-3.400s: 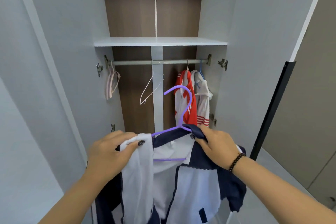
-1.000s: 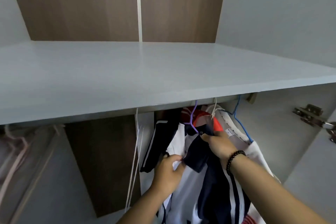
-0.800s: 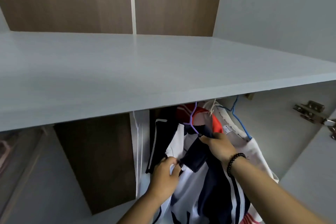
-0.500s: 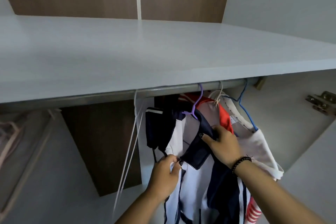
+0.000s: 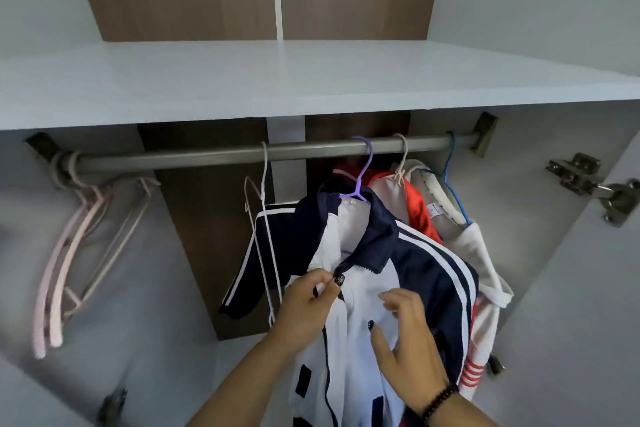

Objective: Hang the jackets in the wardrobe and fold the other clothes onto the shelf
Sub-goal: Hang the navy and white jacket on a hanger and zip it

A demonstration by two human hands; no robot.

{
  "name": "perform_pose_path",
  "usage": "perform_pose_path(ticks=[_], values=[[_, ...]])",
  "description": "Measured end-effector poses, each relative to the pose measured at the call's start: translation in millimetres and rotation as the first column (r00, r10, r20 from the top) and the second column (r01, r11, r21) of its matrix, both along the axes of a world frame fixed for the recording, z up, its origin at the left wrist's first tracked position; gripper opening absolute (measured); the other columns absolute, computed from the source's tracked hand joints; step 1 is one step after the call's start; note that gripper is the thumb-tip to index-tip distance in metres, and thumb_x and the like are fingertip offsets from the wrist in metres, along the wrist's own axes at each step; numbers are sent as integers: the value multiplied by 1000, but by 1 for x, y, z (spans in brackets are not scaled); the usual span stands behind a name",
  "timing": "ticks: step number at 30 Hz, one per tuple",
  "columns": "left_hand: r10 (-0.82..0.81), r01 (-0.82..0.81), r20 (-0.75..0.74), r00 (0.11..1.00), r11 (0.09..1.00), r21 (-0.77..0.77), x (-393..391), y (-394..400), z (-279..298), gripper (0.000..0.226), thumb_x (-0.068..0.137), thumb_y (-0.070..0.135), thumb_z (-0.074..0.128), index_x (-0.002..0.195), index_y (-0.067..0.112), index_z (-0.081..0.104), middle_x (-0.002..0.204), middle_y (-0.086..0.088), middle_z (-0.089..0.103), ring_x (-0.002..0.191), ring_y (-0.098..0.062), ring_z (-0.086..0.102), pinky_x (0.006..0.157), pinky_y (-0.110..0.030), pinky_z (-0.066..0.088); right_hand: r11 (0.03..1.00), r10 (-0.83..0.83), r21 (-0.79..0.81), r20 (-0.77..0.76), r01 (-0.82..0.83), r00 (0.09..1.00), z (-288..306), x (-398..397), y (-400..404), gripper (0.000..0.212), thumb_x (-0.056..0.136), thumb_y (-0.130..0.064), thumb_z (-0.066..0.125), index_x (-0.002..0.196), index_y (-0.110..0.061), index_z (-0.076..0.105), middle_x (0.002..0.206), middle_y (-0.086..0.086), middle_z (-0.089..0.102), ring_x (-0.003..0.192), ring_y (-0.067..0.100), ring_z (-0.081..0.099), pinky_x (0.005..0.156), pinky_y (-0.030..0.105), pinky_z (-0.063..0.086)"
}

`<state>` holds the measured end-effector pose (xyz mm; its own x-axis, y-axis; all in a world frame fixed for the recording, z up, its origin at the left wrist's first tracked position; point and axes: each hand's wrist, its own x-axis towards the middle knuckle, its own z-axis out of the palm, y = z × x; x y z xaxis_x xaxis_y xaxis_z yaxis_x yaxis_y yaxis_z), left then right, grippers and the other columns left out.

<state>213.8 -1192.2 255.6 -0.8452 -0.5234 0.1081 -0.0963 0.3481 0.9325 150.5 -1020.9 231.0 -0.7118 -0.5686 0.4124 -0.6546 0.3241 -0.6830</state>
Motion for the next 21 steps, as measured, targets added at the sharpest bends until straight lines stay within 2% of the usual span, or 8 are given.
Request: perform_pose_path(ticks=[3, 5, 7, 9, 10, 12, 17, 21], values=[[-26, 26, 1, 1000, 999, -31, 10, 14, 16, 31, 95, 13, 58, 66, 23, 56, 54, 17, 46, 47, 0, 36, 51, -13, 30, 968, 72, 208, 301, -139, 951, -9, 12, 2, 51, 85, -47, 64, 120, -43, 28, 122, -24, 33, 100, -4, 51, 79, 15, 47], [-60, 60, -1, 998, 995, -79, 18, 23, 27, 32, 95, 9, 58, 66, 23, 57, 56, 21, 51, 49, 4, 41, 54, -10, 33, 974, 112, 147, 353, -173, 929, -8, 14, -3, 49, 83, -49, 65, 120, -41, 34, 116, -24, 42, 93, -2, 53, 73, 12, 45], [-76, 75, -1, 997, 989, -124, 26, 32, 37, 32, 95, 8, 58, 67, 24, 59, 59, 22, 56, 54, 5, 45, 58, -10, 35, 981, 155, 54, 343, -185, 926, 3, 14, -7, 22, 86, -38, 65, 94, -42, 46, 86, -23, 52, 72, -1, 50, 63, 11, 41], [-54, 53, -2, 999, 983, -175, 34, 37, 44, 27, 95, 12, 58, 70, 21, 64, 66, 17, 60, 60, 1, 48, 61, -13, 37, 975, 204, 1, 368, -221, 907, 9, 11, -9, 42, 88, -26, 66, 60, -35, 35, 55, -17, 37, 52, 3, 33, 51, 13, 31], [-29, 27, -7, 1000, 981, -192, 37, 38, 46, 23, 96, 14, 59, 74, 18, 68, 71, 10, 64, 64, -3, 49, 63, -15, 39, 970, 234, -33, 395, -241, 888, 12, 10, -7, 49, 89, -22, 66, 56, -28, 30, 51, -15, 30, 51, 2, 27, 51, 15, 28], [29, -32, -21, 999, 976, -214, 45, 38, 49, 18, 96, 18, 59, 86, 15, 74, 82, -2, 68, 66, -5, 50, 64, -16, 40, 956, 292, -98, 435, -278, 852, 19, 9, -1, 51, 89, -22, 67, 55, -19, 29, 54, -14, 27, 54, 4, 27, 52, 20, 30], [77, -51, 54, 996, 921, -386, 60, 43, 45, 17, 94, 28, 63, 103, 22, 75, 80, 21, 59, 71, 15, 52, 65, -5, 35, 923, 379, -224, 404, -312, 833, 43, 9, 14, 48, 93, -18, 59, 55, -19, 30, 53, -13, 28, 53, 3, 28, 51, 17, 30], [31, -7, 83, 996, 962, -272, 62, 56, 39, 18, 92, 20, 64, 106, 22, 75, 89, 20, 64, 67, 16, 54, 65, -5, 37, 910, 406, -265, 412, -319, 816, 66, 7, 19, 43, 94, -22, 56, 65, 6, 40, 62, 8, 39, 62, 15, 37, 58, 33, 40]])
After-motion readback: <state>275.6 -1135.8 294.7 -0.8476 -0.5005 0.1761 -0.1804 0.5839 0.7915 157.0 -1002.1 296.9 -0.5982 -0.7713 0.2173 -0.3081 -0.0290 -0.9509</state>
